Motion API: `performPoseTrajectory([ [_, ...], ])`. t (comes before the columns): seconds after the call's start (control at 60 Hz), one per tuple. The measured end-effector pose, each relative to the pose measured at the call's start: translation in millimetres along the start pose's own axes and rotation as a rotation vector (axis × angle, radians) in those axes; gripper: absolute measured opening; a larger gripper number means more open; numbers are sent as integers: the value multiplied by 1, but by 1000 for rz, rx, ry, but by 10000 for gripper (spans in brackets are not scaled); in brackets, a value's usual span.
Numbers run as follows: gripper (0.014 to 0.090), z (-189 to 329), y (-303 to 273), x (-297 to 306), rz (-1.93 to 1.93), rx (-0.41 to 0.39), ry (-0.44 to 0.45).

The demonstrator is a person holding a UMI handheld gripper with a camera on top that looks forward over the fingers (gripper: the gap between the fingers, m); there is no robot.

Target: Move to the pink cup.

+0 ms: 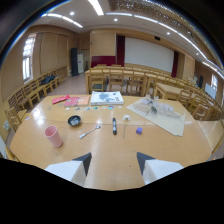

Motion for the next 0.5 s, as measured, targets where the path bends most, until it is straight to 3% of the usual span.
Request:
performPoseTrajectory([
  [0.267,853,-38,38,-48,-15,12,56],
  [0.5,865,-57,79,-142,-1,20,8],
])
